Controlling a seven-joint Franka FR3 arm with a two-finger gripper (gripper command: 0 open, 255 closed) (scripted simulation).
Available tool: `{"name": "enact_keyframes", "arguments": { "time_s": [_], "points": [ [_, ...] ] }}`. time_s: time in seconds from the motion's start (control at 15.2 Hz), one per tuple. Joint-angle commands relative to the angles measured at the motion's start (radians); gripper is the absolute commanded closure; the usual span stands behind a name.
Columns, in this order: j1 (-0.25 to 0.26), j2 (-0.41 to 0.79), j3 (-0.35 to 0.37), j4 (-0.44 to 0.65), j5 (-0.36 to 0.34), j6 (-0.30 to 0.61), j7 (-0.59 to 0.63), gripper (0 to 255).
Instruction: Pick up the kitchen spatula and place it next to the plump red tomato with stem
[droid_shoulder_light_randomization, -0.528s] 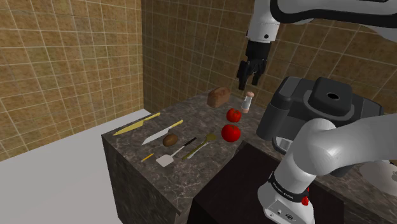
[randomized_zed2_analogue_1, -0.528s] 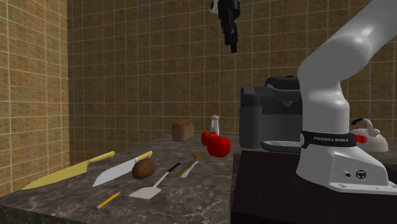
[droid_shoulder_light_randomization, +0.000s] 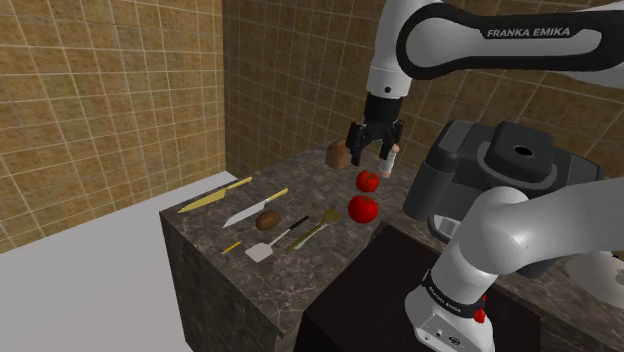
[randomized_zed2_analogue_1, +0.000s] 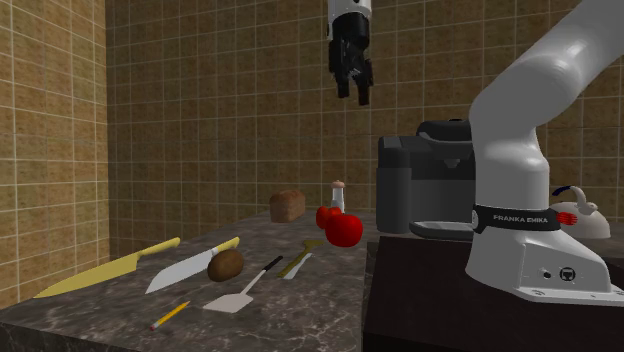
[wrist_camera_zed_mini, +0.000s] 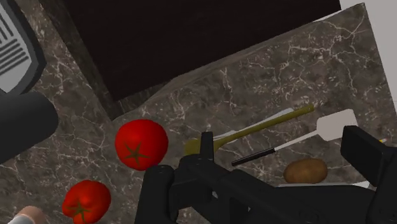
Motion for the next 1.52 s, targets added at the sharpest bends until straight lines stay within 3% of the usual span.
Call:
{"name": "enact_keyframes", "arguments": {
  "time_s": [0.0,0.53,0.86,1.12,1.32,1.45],
  "points": [
    [-0.010,0.025,0.045,-0.045,0.033,0.078,0.094,0],
    [-0.064,0.230,0.229,-0.123,0.127,0.390,0.448,0],
    [-0.133,0.434,0.346,-0.108,0.121,0.594,0.687,0],
    [-0.213,0.627,0.433,-0.065,0.032,0.745,0.920,0],
    [-0.267,0.787,0.471,-0.014,-0.110,0.836,1.138,0],
    [-0.278,0.896,0.462,0.029,-0.234,0.881,1.300,0]
  ]
}}
